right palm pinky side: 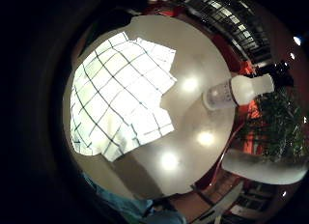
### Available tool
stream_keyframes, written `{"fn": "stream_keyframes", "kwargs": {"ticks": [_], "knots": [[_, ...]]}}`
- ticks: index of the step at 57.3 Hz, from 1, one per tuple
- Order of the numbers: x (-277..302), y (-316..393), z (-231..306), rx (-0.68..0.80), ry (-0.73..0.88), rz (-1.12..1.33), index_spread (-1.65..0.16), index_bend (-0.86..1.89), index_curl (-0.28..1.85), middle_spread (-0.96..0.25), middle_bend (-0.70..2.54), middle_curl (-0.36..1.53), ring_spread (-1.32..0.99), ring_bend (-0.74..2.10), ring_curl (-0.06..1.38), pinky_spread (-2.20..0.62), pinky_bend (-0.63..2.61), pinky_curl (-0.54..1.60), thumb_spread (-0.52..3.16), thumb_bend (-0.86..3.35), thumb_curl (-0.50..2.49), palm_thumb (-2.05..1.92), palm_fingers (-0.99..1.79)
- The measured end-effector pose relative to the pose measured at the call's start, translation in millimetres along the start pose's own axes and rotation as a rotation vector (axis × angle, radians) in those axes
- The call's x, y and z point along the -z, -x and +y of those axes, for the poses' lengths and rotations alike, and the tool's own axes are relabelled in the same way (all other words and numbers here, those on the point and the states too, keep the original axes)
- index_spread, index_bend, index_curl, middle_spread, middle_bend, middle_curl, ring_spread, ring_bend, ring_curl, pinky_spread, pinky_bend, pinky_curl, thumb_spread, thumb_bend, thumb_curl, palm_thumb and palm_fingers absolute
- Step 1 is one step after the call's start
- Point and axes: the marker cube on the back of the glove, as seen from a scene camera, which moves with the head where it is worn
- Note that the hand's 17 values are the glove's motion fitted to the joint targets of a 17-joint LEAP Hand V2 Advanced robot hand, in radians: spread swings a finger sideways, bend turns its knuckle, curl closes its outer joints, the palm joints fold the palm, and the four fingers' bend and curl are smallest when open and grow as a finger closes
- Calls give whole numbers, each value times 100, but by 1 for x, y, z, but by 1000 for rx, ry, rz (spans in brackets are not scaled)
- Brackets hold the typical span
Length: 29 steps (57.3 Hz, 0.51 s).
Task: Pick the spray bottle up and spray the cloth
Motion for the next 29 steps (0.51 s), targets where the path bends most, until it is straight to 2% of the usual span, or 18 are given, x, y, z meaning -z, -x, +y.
{"fn": "stream_keyframes", "kwargs": {"ticks": [5,11,29], "knots": [[1,-3,1,-3,-20,3,-27,17,10,-1,20,9,8,24,8,16,45,16,68,21,11,37,30],[3,-8,2,-14,-36,3,-33,16,15,-1,20,14,11,24,11,19,46,20,90,18,15,40,29],[10,-28,8,-38,-90,-19,-37,15,21,-1,20,23,13,25,18,22,46,27,111,7,23,44,27]]}}
